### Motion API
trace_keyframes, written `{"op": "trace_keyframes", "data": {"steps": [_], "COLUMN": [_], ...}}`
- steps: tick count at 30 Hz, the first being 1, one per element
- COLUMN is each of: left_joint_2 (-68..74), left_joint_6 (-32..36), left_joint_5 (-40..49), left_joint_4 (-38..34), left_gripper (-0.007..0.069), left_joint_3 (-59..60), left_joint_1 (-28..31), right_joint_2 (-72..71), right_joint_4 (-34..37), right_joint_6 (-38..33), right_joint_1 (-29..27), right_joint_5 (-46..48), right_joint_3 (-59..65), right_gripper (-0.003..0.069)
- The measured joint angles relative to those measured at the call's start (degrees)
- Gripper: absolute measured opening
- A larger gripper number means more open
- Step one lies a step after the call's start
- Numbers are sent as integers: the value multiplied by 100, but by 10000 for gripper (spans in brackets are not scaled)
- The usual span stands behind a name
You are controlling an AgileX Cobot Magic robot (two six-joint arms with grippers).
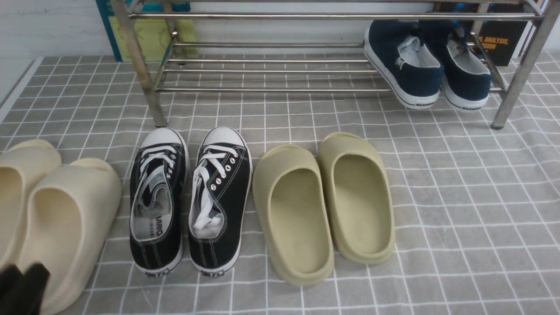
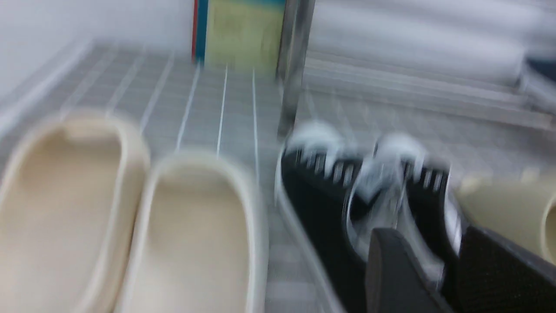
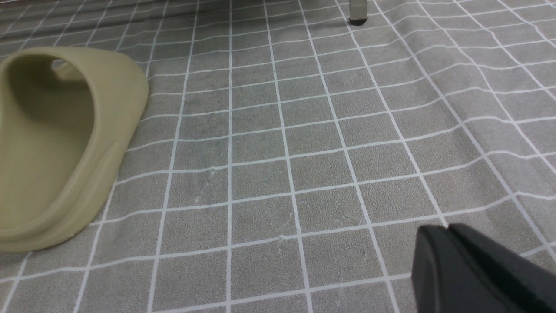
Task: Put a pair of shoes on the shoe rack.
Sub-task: Use the left arm to grab the shoe closest to it
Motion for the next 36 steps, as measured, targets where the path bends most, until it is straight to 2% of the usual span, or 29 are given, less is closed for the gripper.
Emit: {"op": "trace_keyframes", "data": {"steps": [6,7,8,10,11,13,16,17,19,20,23,27,31,33,35,36], "left_joint_2": [0,0,0,0,-4,-4,91,249,689,746,2039,3223,4280,5222,5506,5869], "left_joint_6": [-131,-420,-472,-1223,-1989,-2310,-2818,-2845,-2876,-2879,-2906,-2911,-2832,-2551,-2360,-2056], "left_joint_5": [-1287,-1709,-1765,-2336,-2778,-2727,-1420,-943,-44,56,1678,2249,2481,2868,3021,3234], "left_joint_4": [-34,-107,-119,-219,-203,-122,734,950,1376,1453,1908,2002,1746,1399,1264,1041], "left_gripper": [238,238,238,238,221,195,8,-14,-13,-13,-13,-13,-13,-13,-10,17], "left_joint_3": [0,0,0,0,-26,-120,-1124,-1407,-2028,-2160,-3131,-3581,-3836,-4163,-4296,-4484], "left_joint_1": [0,0,0,0,0,0,0,0,0,0,0,0,0,0,0,0], "right_joint_2": [0,0,0,0,0,0,0,0,0,0,0,0,0,0,0,0], "right_joint_4": [0,0,0,0,0,0,0,0,0,0,0,0,0,0,0,0], "right_joint_6": [0,0,0,0,0,0,0,0,0,0,0,0,0,0,0,0], "right_joint_1": [0,0,0,0,0,0,0,0,0,0,0,0,0,0,0,0], "right_joint_5": [0,0,0,0,0,0,0,0,0,0,0,0,0,0,0,0], "right_joint_3": [0,0,0,0,0,0,0,0,0,0,0,0,0,0,0,0], "right_gripper": [47,47,47,47,47,47,47,47,47,47,47,47,47,47,47,47]}}
